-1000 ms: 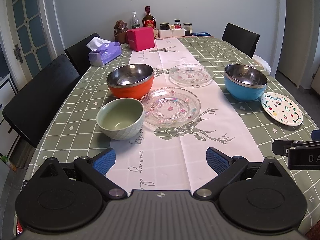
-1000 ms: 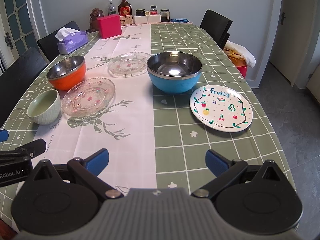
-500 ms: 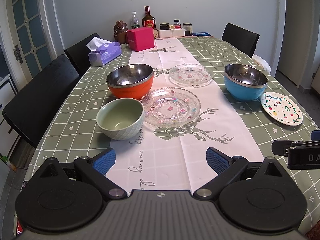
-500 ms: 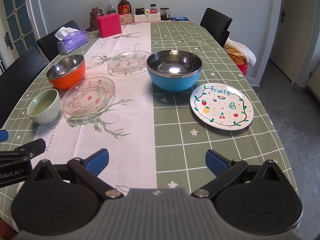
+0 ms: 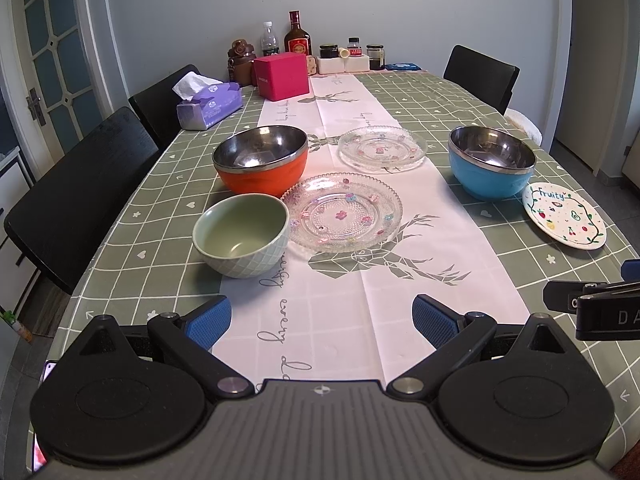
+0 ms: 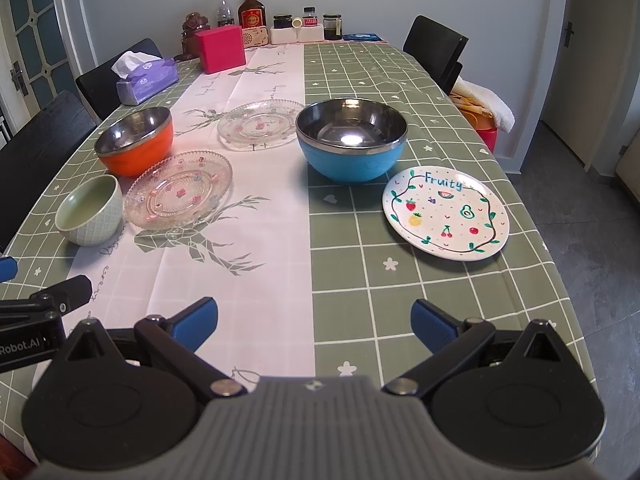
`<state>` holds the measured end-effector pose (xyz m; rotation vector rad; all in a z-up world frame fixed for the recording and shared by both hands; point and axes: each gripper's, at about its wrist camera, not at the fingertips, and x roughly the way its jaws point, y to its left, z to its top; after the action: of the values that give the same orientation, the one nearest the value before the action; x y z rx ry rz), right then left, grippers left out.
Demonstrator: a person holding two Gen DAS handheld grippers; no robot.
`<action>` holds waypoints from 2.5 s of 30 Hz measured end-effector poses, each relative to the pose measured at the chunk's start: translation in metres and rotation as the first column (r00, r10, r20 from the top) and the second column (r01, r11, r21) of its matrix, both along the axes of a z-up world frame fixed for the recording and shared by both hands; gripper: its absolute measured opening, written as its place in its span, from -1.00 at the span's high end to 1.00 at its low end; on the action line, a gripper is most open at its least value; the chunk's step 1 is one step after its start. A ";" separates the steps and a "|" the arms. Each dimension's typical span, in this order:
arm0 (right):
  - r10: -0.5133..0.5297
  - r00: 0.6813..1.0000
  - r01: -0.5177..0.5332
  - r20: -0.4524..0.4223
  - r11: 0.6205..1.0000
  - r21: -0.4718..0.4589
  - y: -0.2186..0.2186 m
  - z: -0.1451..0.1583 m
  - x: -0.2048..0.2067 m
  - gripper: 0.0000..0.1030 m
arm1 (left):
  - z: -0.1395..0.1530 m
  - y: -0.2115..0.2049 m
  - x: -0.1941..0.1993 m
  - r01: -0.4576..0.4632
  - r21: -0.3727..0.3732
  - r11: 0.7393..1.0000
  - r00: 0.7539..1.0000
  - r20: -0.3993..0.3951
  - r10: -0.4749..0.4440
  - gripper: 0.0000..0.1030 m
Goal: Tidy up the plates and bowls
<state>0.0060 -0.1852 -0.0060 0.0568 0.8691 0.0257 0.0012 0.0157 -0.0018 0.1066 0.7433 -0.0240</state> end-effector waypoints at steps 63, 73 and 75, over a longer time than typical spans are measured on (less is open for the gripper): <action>0.064 0.980 0.035 -0.190 0.880 0.473 0.010 -0.074 0.162 0.91 | -0.010 0.039 0.076 0.023 -0.331 0.943 0.993 -0.098 -0.059 0.61; 0.088 0.973 -0.005 -0.212 0.932 0.363 -0.021 -0.063 0.128 0.92 | -0.047 0.018 0.089 0.017 -0.373 0.927 0.992 -0.107 -0.062 0.61; 0.101 0.974 -0.023 -0.203 0.935 0.353 -0.021 -0.062 0.127 0.92 | -0.051 0.015 0.094 0.010 -0.365 0.931 0.994 -0.097 -0.049 0.61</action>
<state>0.1335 -0.2067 -0.0683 0.3712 1.0786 0.2379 0.0956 0.0303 -0.0530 -0.2408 0.8305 -0.1972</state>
